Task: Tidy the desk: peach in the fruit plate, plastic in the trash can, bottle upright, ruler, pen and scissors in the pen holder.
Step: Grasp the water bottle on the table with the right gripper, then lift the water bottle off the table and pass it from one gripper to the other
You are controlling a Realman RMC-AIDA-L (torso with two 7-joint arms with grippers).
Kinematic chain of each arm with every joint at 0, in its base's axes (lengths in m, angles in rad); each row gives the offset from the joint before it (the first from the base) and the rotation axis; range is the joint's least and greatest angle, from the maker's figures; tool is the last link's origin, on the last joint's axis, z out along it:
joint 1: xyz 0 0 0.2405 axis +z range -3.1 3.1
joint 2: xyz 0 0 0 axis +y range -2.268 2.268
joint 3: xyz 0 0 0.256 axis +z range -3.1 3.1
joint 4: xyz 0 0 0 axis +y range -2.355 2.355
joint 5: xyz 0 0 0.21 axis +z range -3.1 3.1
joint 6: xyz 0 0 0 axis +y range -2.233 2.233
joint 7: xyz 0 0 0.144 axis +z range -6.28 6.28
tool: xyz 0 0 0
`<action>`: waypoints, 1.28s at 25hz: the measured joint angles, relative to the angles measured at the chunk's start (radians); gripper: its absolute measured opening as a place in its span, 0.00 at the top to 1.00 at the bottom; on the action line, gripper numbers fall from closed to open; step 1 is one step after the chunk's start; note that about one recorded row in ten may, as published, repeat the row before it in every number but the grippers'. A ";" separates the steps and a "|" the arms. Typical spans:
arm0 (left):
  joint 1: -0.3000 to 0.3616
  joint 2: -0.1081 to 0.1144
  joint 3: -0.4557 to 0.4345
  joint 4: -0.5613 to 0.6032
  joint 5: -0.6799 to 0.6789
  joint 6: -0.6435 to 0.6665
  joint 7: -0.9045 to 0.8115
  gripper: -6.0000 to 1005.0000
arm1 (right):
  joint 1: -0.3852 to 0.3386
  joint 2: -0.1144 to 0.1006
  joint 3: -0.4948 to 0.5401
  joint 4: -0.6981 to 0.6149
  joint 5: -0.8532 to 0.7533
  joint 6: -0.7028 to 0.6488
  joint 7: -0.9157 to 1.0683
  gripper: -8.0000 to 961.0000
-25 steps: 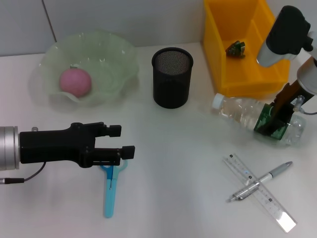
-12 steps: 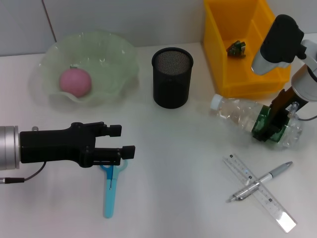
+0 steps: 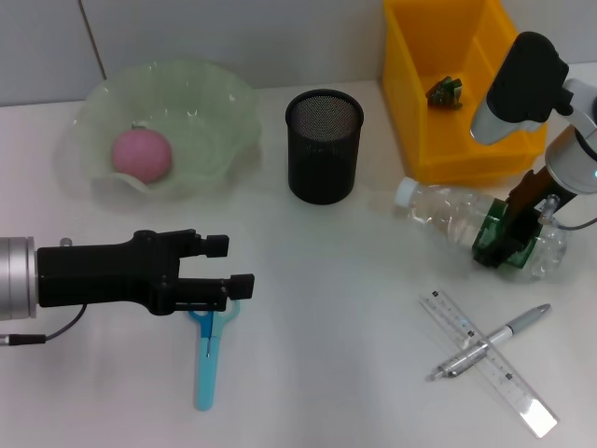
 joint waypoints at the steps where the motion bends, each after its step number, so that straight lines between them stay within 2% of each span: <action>1: 0.000 0.000 0.000 0.000 0.000 0.000 0.000 0.16 | 0.000 0.000 0.000 0.000 0.000 0.000 0.000 0.24; 9: 0.000 0.002 0.000 0.000 -0.001 0.000 0.000 0.16 | -0.006 0.008 -0.001 -0.030 0.003 -0.017 0.004 0.24; 13: 0.004 0.002 0.000 0.000 -0.005 0.000 0.000 0.16 | -0.040 0.019 0.002 -0.145 0.055 -0.099 -0.008 0.24; 17: 0.006 0.002 -0.002 0.000 -0.008 0.000 0.000 0.16 | -0.072 0.020 0.006 -0.258 0.144 -0.180 -0.024 0.23; 24: 0.007 -0.005 -0.040 0.000 -0.009 0.003 0.008 0.16 | -0.153 0.012 0.026 -0.389 0.350 -0.239 -0.079 0.23; 26: 0.008 -0.007 -0.049 0.000 -0.009 0.005 0.009 0.16 | -0.194 0.011 0.073 -0.408 0.485 -0.241 -0.154 0.23; 30: 0.002 -0.034 -0.127 0.000 -0.011 0.018 0.010 0.16 | -0.221 0.011 0.124 -0.380 0.629 -0.240 -0.245 0.23; 32: -0.002 -0.048 -0.161 0.000 -0.017 0.024 0.018 0.16 | -0.231 0.011 0.151 -0.325 0.723 -0.233 -0.319 0.23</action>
